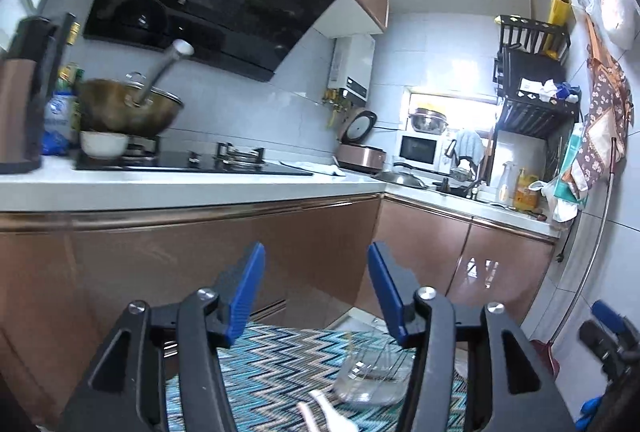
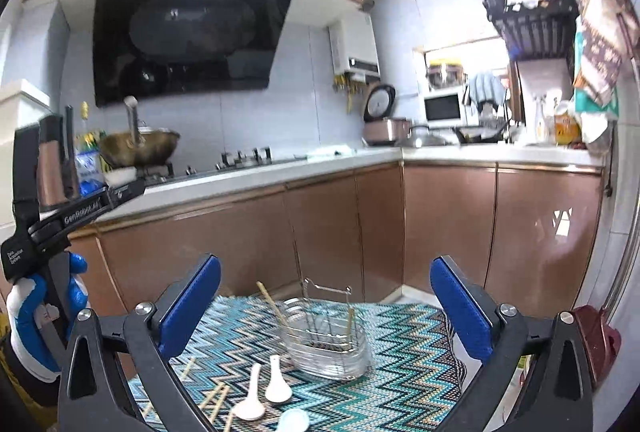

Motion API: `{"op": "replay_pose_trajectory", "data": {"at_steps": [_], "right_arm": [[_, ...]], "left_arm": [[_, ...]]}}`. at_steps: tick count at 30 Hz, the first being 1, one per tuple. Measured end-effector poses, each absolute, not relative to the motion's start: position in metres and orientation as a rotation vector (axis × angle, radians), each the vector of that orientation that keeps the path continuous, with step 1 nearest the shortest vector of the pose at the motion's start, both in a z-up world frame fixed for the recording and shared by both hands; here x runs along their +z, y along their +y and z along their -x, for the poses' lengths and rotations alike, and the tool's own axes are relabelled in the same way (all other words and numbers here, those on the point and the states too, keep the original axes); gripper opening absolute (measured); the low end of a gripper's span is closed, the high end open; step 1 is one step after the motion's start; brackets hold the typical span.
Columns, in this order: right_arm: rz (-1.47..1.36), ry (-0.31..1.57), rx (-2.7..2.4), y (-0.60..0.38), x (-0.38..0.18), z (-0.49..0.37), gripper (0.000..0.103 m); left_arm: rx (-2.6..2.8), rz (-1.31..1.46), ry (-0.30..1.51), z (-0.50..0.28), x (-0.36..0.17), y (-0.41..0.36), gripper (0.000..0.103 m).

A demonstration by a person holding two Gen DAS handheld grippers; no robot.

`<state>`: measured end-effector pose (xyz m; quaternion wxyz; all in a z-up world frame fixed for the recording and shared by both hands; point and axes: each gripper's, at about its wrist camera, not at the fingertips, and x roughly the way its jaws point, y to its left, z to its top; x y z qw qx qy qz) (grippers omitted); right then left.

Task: Organize utensils
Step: 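Withdraw both open tools from the holder back over the cloth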

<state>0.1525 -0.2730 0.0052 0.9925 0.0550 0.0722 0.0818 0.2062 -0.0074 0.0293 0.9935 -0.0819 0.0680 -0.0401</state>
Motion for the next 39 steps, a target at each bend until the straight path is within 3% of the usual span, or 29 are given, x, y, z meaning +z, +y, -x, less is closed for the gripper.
{"op": "replay_pose_trajectory", "data": {"at_steps": [7,16,35,39], "right_arm": [[-0.156,0.067,0.228,-0.262,0.023,-0.095,0.103],[-0.151,0.109,0.284,-0.242,0.024,-0.064,0.103],[-0.229,0.430,0.277,-0.269,-0.070,-0.148,0.103],[-0.255,0.517,0.300,-0.271,-0.099,-0.173,0.097]], "left_arm": [[-0.101,0.195,0.179,-0.149,0.041,0.035,0.058],[-0.132,0.203,0.278,-0.116,0.035,0.061,0.058],[-0.219,0.143,0.798,-0.237,-0.107,0.034,0.057],[-0.235,0.142,0.944,-0.270,-0.153,0.028,0.057]]}}
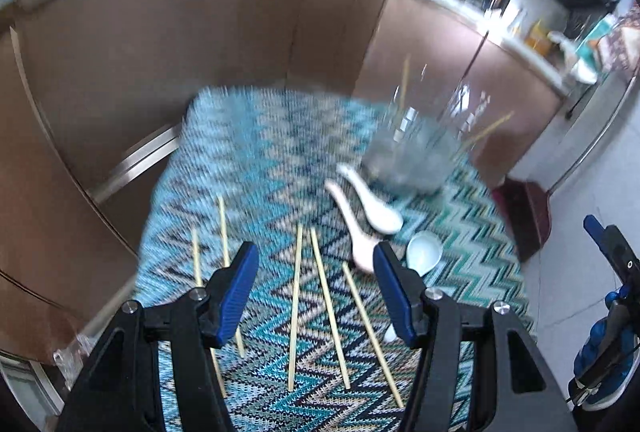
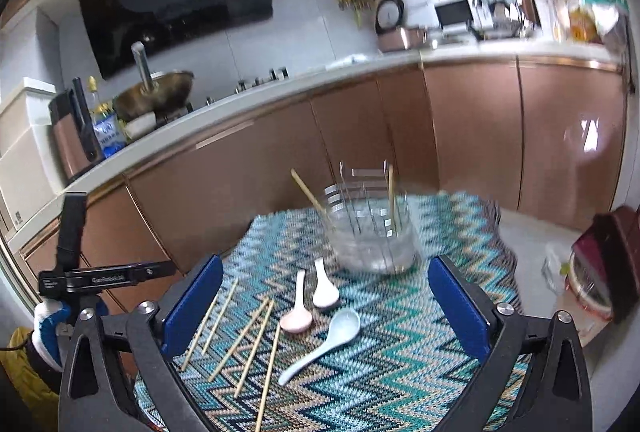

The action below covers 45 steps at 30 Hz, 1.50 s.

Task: Organize utensils
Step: 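Withdraw both open tools from the holder back over the cloth, then grasp a chopstick with the left tool while the right tool grasps the light blue spoon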

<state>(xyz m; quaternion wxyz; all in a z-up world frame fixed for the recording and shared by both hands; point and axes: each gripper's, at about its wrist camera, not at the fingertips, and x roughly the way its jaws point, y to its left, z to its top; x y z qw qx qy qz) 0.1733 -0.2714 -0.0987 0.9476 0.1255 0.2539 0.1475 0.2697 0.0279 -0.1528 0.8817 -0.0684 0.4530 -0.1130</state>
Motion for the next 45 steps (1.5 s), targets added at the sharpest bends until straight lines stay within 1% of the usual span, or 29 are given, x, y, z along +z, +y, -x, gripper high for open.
{"op": "replay_pose_trajectory", "data": {"at_steps": [1,2,4,5,7,11,13,16,20,29,31,34,38,41,42,45], "right_arm": [[-0.262,0.545,0.307,-0.271,-0.107,-0.181,0.094],[-0.269,0.571,0.316,-0.271,-0.114,-0.187,0.091],[-0.292,0.634,0.342,-0.271,-0.132,-0.202,0.082],[-0.303,0.658,0.352,-0.270,-0.140,-0.208,0.081],[-0.326,0.709,0.373,-0.271,-0.157,-0.220,0.073],[-0.377,0.788,0.403,-0.272,-0.186,-0.238,0.064],[-0.396,0.821,0.414,-0.272,-0.199,-0.246,0.058],[-0.409,0.861,0.424,-0.271,-0.213,-0.257,0.056],[-0.407,0.896,0.440,-0.267,-0.224,-0.270,0.053],[-0.385,0.981,0.467,-0.259,-0.249,-0.298,0.045],[-0.387,1.003,0.476,-0.258,-0.256,-0.304,0.040],[-0.390,1.026,0.501,-0.255,-0.264,-0.313,0.034],[-0.376,1.050,0.523,-0.249,-0.271,-0.323,0.030],[-0.345,1.083,0.525,-0.241,-0.278,-0.330,0.018],[-0.336,1.087,0.528,-0.238,-0.279,-0.332,0.011],[-0.305,1.081,0.520,-0.235,-0.278,-0.330,0.008]], "left_arm": [[-0.236,0.143,0.983,-0.278,-0.165,0.026,0.055],[-0.238,0.142,1.009,-0.283,-0.173,0.025,0.051],[-0.243,0.137,1.080,-0.299,-0.195,0.022,0.047],[-0.243,0.133,1.107,-0.304,-0.204,0.020,0.046],[-0.238,0.123,1.144,-0.314,-0.216,0.018,0.044],[-0.243,0.109,1.232,-0.336,-0.243,0.011,0.032],[-0.248,0.100,1.254,-0.343,-0.250,0.008,0.028],[-0.246,0.076,1.275,-0.352,-0.260,0.005,0.025],[-0.249,0.050,1.298,-0.362,-0.267,0.001,0.018],[-0.262,-0.023,1.334,-0.385,-0.277,-0.006,0.011],[-0.266,-0.038,1.339,-0.388,-0.278,-0.006,0.009],[-0.268,-0.056,1.343,-0.391,-0.278,-0.007,0.007],[-0.263,-0.077,1.335,-0.391,-0.280,-0.013,0.005],[-0.256,-0.083,1.325,-0.389,-0.279,-0.014,0.005],[-0.250,-0.083,1.318,-0.389,-0.279,-0.015,0.005],[-0.240,-0.073,1.293,-0.382,-0.276,-0.018,0.005]]}}
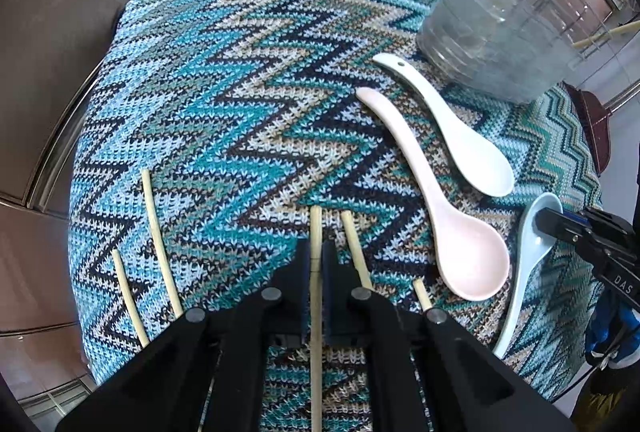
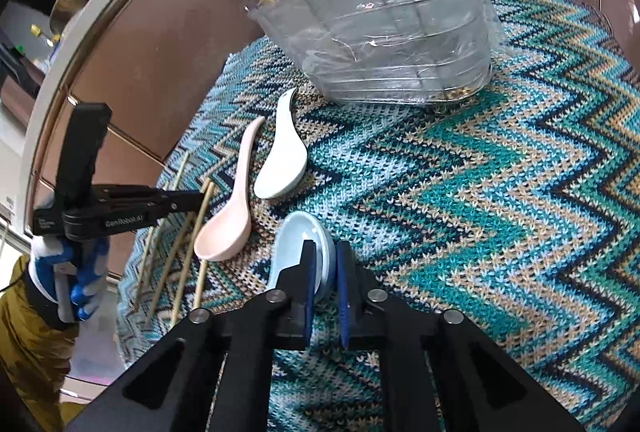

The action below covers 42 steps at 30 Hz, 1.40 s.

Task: Organize utensils
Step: 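Grasp a chopstick with the left tool while the right tool grasps the light blue spoon, then carry the chopstick and blue spoon to the holder and release both into it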

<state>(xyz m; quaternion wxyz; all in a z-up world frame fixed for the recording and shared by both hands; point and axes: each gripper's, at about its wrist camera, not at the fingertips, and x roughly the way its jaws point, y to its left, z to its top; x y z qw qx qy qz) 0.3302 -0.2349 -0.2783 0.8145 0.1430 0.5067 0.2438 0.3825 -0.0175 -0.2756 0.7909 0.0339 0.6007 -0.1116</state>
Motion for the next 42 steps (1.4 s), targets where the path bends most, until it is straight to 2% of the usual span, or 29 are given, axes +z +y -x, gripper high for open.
{"op": "replay_pose_trajectory", "data": {"at_steps": [29,35,42], "right_arm": [[-0.076,0.690,0.342,-0.238,-0.132,-0.180,0.007],[-0.012,0.549,0.263,-0.244,-0.082,-0.182,0.007],[0.095,0.389,0.174,-0.241,-0.027,-0.219,0.007]], "left_arm": [[-0.243,0.227,0.759,-0.245,-0.118,0.044,0.005],[-0.310,0.258,0.622,-0.252,-0.069,0.020,0.005],[-0.392,0.340,0.459,-0.305,-0.010,-0.022,0.005]]}}
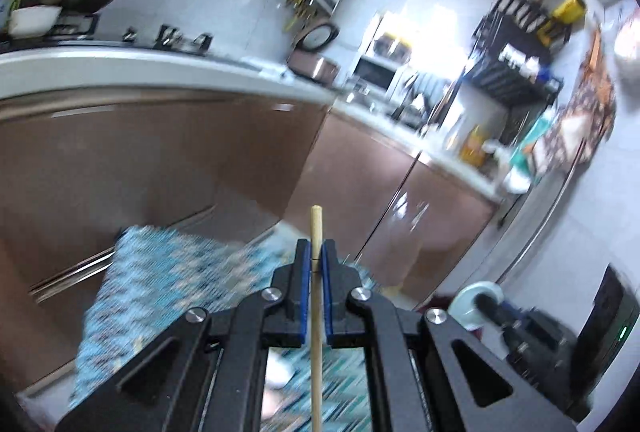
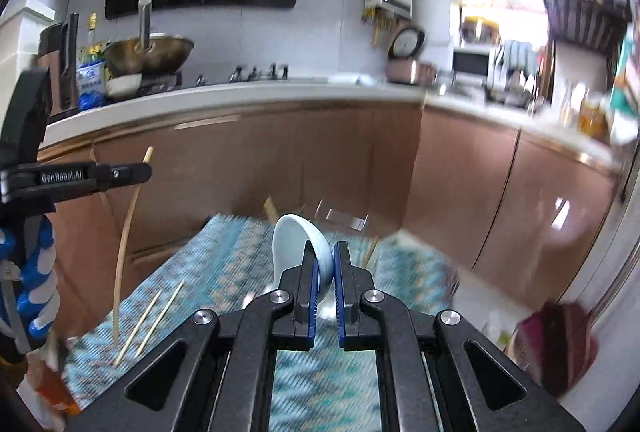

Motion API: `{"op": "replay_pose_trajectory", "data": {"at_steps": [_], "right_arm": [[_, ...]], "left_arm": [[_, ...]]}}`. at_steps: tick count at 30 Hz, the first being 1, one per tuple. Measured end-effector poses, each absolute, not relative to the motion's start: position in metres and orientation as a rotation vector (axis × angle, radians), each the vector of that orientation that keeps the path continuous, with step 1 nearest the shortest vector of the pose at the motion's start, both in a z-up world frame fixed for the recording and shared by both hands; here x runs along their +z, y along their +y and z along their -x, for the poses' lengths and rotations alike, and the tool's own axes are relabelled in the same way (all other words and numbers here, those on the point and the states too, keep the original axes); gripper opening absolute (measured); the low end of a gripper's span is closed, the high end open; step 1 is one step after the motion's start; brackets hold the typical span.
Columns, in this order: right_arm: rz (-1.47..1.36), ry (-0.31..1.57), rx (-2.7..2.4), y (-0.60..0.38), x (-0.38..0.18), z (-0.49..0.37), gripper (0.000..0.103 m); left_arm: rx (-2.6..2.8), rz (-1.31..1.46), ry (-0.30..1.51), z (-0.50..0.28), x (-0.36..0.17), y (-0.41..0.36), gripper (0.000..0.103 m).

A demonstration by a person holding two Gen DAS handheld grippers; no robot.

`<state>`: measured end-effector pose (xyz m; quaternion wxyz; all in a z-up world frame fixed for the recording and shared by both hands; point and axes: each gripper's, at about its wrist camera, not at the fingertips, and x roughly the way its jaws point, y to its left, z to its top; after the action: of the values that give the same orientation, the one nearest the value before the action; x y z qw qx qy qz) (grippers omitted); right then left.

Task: Organize utensils
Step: 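Carry the chopstick and blue spoon to the holder and release both into it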

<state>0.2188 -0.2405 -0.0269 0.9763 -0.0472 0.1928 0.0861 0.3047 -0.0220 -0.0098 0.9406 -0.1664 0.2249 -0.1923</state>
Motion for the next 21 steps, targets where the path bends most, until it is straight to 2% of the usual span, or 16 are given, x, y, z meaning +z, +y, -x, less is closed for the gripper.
{"op": "replay_pose_trajectory", "data": {"at_steps": [5,9,21], "right_arm": [[0.162,0.320,0.099,-0.244,-0.008,-0.261,0.007],[0.207,0.317,0.056,-0.248,-0.013,-0.297,0.007],[0.247,0.373,-0.002,-0.256,-0.068,-0.365,0.008]], "left_arm": [[-0.385,0.387,0.349,-0.352,0.014,-0.049,0.005],[-0.322,0.385,0.278,-0.392,0.007,-0.076,0.005],[-0.167,0.310,0.236,-0.453,-0.079,-0.121,0.005]]}}
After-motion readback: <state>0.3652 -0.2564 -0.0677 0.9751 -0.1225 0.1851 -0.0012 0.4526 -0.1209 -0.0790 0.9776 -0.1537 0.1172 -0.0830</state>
